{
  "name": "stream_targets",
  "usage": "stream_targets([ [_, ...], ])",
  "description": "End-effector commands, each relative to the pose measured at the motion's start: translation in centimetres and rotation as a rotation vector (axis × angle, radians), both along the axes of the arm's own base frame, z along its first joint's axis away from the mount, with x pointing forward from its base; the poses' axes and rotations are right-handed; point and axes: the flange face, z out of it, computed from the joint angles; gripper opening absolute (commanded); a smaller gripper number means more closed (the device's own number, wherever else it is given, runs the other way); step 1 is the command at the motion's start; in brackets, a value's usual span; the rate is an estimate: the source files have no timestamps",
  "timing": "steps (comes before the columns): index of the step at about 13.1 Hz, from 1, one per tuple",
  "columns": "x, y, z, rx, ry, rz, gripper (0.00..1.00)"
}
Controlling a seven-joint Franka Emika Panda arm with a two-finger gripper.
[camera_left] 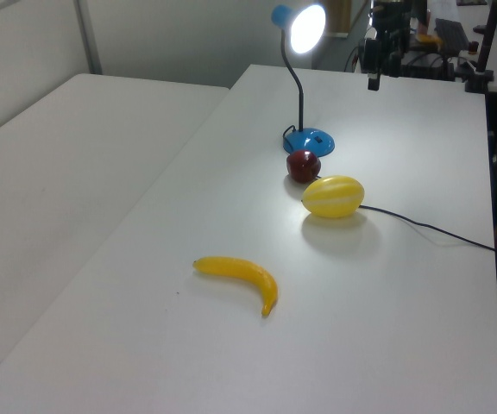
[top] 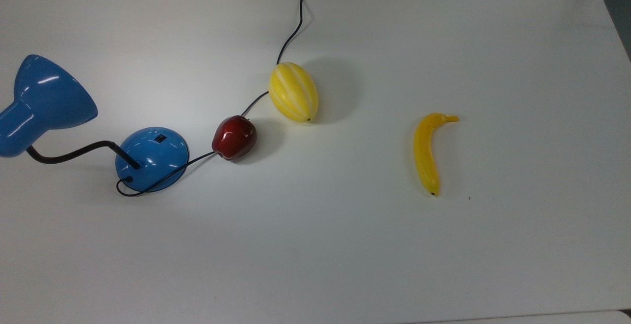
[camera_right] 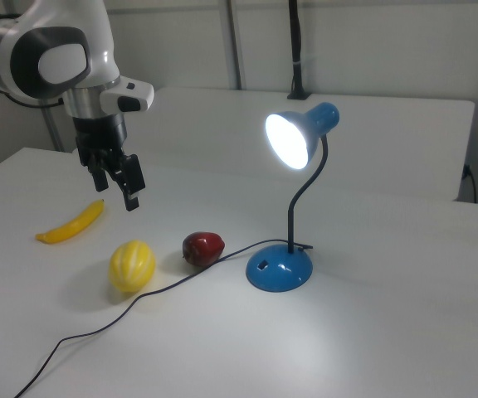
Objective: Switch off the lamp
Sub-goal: 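Move the gripper over the round blue lamp base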
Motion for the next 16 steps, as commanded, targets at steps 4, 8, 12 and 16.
stream_targets([
  [4,0.0,-0.4,-0.2,-0.005,-0.009,0.111,1.00],
  [8,0.2,-1.0,0.1,0.004,-0.031,0.087,0.53],
  [12,0.5,-1.1,0.1,0.028,-0.056,0.068,0.12],
  [16,1.8,-2.3,-0.7,0.023,-0.106,0.031,0.03],
])
